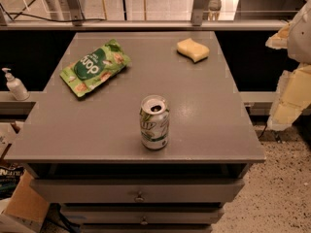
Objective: Pick sponge
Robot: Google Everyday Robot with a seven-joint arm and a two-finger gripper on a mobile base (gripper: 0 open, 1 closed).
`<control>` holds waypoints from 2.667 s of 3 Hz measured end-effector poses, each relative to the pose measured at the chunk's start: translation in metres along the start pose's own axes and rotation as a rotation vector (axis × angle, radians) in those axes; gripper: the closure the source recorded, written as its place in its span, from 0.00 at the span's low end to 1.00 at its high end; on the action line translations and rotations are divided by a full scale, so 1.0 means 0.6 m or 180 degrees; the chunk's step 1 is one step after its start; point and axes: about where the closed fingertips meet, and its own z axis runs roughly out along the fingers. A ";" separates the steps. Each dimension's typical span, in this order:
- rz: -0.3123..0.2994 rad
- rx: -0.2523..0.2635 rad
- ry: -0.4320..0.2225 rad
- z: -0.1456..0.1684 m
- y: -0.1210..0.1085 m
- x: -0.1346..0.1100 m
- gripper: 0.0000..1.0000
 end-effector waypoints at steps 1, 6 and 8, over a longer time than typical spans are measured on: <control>-0.0006 0.0009 -0.0009 -0.001 -0.001 -0.001 0.00; 0.0842 0.0378 -0.0675 0.156 -0.283 -0.056 0.00; 0.1300 0.0255 -0.1023 0.249 -0.376 -0.083 0.00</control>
Offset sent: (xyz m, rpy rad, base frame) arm 0.0614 0.0042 -0.0160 0.0446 -0.0542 0.0019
